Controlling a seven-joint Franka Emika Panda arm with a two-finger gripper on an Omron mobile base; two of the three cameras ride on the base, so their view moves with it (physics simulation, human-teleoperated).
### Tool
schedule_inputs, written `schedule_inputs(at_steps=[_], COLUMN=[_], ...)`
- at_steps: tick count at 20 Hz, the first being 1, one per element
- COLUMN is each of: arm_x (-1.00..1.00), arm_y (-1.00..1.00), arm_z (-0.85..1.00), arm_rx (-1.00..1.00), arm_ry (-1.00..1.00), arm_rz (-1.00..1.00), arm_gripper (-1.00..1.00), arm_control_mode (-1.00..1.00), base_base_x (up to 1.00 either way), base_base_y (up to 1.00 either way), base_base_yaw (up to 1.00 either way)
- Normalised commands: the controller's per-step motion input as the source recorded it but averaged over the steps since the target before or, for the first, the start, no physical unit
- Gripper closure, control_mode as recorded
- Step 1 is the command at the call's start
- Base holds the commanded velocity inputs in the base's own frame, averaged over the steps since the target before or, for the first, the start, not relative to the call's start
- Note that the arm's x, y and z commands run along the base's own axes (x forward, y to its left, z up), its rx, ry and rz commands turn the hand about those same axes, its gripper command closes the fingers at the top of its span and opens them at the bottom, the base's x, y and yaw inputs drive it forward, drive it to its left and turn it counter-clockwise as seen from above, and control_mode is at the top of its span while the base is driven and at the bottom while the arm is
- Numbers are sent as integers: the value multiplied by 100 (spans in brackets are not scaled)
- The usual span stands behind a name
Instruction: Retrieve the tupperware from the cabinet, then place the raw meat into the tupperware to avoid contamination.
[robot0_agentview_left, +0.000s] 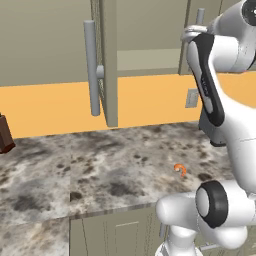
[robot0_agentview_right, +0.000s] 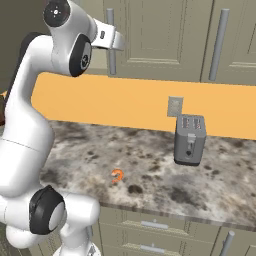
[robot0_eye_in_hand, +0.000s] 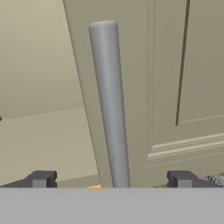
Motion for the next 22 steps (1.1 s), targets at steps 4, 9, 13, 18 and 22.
schedule_inputs(at_steps=[4,9,13,18,22], arm_x=[62,55,47,36,-11], arm_y=[-7,-1,0,0,-9], arm_z=[0,-3,-9,-6,0], arm_rx=[5,1,0,0,0], arm_ry=[0,0,0,0,7], arm_rz=[3,5,5,3,-3], arm_gripper=[-100,100,100,100,100], arm_control_mode=[-100,-100,-100,-100,-100], base_base_x=[0,0,0,0,0], base_base_y=[0,0,0,0,0], base_base_yaw=[0,0,0,0,0])
